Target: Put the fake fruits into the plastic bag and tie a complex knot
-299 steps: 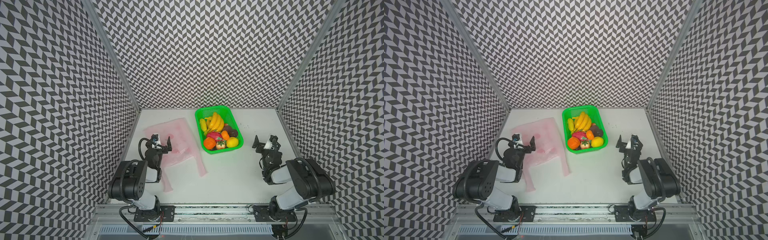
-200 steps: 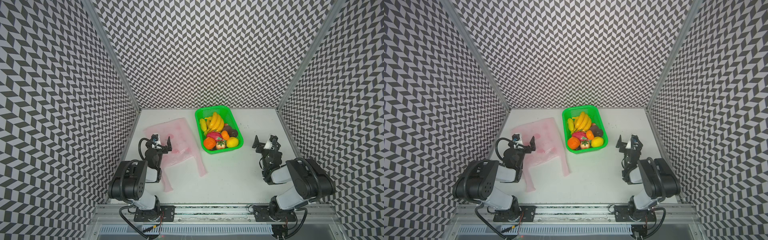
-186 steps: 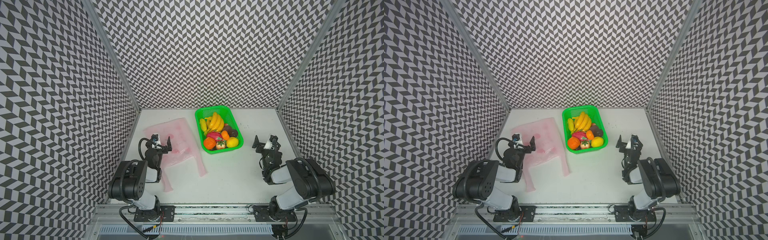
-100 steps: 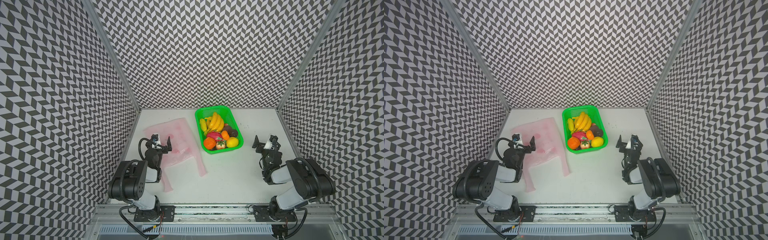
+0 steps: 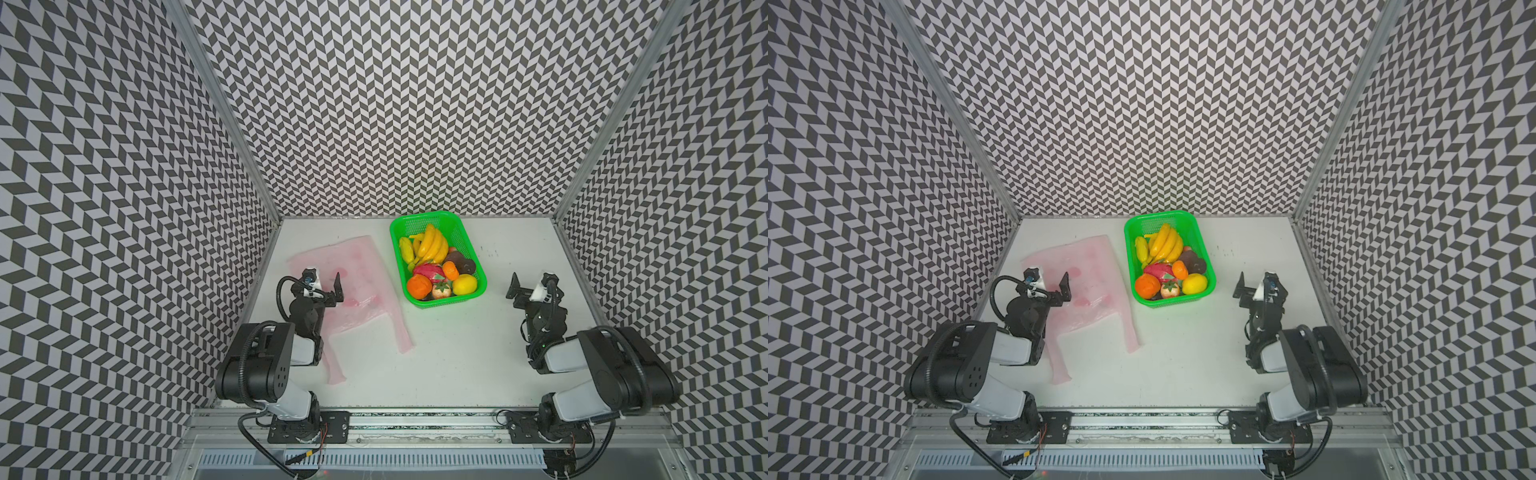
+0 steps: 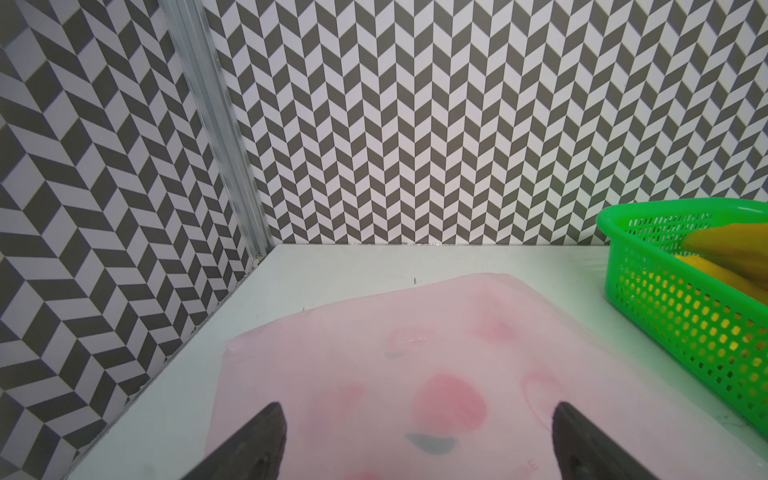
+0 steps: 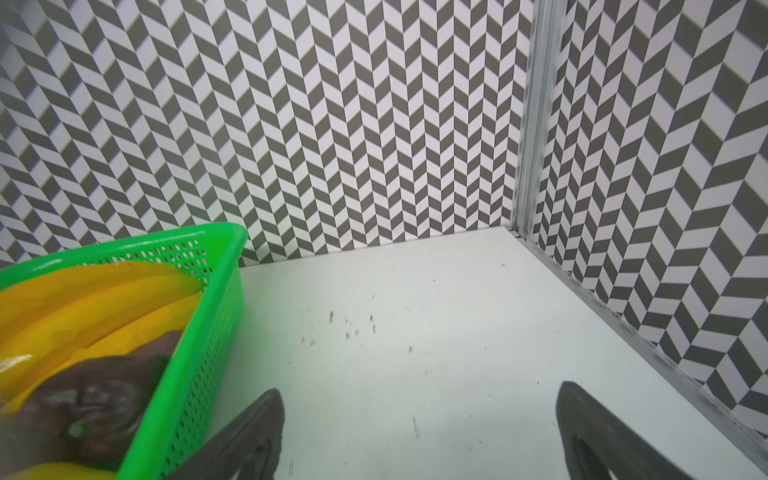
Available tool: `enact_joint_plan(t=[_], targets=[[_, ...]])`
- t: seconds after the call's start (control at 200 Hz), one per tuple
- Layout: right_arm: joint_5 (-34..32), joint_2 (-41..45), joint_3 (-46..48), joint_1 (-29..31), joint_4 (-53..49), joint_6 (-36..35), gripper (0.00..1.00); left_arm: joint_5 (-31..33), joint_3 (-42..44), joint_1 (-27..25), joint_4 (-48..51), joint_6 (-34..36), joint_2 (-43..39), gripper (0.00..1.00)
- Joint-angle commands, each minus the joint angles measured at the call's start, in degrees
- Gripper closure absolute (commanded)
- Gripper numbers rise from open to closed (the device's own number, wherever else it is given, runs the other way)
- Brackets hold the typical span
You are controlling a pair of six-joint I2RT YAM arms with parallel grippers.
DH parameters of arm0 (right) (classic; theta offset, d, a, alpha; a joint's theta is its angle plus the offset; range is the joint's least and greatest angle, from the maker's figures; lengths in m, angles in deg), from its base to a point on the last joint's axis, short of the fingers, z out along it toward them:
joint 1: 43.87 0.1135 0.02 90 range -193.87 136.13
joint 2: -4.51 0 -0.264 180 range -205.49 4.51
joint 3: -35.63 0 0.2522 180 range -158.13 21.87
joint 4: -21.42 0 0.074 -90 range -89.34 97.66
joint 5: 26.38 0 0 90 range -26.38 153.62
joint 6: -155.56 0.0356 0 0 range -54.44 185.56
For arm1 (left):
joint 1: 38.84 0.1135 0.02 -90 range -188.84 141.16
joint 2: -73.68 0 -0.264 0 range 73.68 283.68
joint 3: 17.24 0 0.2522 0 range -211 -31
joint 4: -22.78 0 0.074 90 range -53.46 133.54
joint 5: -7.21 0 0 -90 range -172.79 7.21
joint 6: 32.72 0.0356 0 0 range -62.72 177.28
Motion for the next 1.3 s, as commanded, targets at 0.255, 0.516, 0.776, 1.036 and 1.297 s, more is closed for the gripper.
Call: enact_joint_plan(t=[0.255,0.516,0.776,1.036,1.297], targets=[[11.39,24.77,-12.28,-0.15,-31.17,5.02,0.01,-0.85,-8.63,-0.76,27.8,-12.44,-29.25,0.0],[31.73,29.81,-25.39,0.61,-55.46,13.75,0.01,-12.61,-24.56,-1.02,52.64,-16.57,-37.18,0.0],[33.48,29.49,-32.54,13.93,-69.79,11.06,0.01,-21.26,-34.46,-1.02,73.42,-6.56,-42.84,0.0],[29.72,27.21,-31.46,31.48,-74.87,15.06,0.07,-23.06,-32.5,-1.04,84.11,4.83,-50.14,0.01],[19.3,20.99,-28.24,49.19,-74.35,19.41,0.14,-16.05,-28.07,-3.03,85.07,13.26,-52.75,0.01]])
